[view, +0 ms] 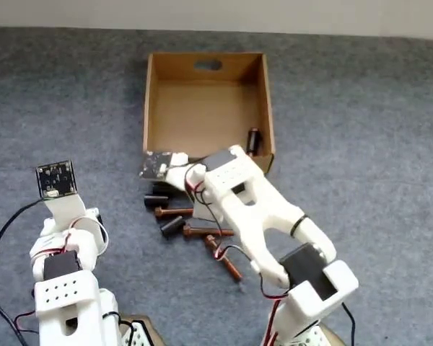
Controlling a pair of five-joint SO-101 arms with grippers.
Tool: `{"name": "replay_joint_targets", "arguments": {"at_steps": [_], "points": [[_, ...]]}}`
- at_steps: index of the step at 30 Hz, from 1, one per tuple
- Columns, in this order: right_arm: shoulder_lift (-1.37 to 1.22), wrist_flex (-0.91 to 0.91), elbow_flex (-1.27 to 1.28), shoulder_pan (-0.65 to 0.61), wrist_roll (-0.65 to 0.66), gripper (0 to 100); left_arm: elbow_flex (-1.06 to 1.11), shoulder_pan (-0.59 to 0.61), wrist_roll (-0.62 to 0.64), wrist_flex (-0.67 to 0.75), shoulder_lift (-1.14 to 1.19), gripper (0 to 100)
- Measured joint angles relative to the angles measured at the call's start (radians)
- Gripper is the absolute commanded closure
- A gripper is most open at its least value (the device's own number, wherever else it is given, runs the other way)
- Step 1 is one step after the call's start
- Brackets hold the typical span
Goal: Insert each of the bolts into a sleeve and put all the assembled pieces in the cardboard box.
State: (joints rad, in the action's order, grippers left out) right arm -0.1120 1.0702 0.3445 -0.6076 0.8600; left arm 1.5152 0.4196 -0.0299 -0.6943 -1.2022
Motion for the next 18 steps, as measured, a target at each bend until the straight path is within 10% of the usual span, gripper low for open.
{"name": "replay_joint_targets", "arguments": {"at_steps": [18], "points": [[-0.035,0.091,-0.032,0.009,0.002,83.9,0.0,0.0,0.0,0.0,0.0,99]]}}
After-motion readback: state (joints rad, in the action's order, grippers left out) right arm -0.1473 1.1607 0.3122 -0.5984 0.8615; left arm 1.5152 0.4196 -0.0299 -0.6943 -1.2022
